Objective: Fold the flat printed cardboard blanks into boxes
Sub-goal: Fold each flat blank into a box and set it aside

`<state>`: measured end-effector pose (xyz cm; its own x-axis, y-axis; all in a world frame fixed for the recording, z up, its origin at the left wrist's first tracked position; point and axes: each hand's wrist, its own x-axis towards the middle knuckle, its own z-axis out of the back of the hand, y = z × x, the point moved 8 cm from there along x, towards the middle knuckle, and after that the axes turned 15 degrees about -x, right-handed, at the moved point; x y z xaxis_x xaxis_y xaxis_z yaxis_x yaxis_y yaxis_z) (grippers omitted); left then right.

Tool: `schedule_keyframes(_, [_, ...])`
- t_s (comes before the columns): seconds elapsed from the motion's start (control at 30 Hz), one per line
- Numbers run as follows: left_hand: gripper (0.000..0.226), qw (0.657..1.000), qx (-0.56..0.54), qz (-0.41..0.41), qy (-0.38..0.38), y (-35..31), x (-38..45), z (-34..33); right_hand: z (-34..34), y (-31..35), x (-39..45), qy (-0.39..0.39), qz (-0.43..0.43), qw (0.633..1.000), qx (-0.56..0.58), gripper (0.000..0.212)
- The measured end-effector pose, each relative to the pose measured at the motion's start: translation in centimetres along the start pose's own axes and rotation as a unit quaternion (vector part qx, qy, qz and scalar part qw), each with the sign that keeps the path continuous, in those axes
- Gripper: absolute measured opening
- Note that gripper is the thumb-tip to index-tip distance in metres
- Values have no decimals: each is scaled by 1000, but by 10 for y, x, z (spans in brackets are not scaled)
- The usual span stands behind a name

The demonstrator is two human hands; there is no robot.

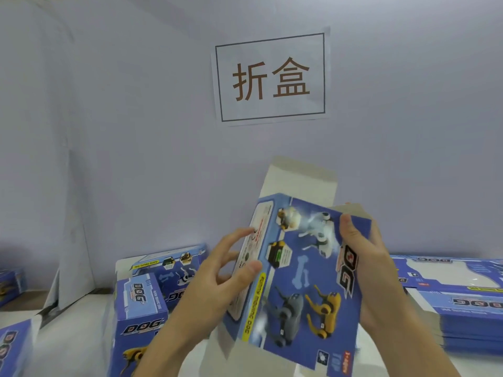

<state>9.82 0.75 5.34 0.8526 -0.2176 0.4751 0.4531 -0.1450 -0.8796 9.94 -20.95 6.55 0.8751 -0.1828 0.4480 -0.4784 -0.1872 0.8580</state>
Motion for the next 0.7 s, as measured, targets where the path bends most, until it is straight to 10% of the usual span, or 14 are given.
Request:
schedule_keyframes(0.27, [45, 999, -49, 18, -4, -8, 2, 14, 2, -5, -4, 122, -167, 977, 52, 39])
schedule_keyframes(0.47, [30, 982, -80, 41, -168, 11, 5, 44, -32, -17, -30, 307, -182, 933, -45, 28])
schedule_keyframes(0.57, [12, 977, -85, 46, -190, 17, 1, 49, -44, -31, -40, 380, -202, 897, -102, 70])
schedule_keyframes(0.7, [13, 977, -91, 62, -183, 19, -1, 49, -48, -31, -30, 348, -219, 911, -11, 75])
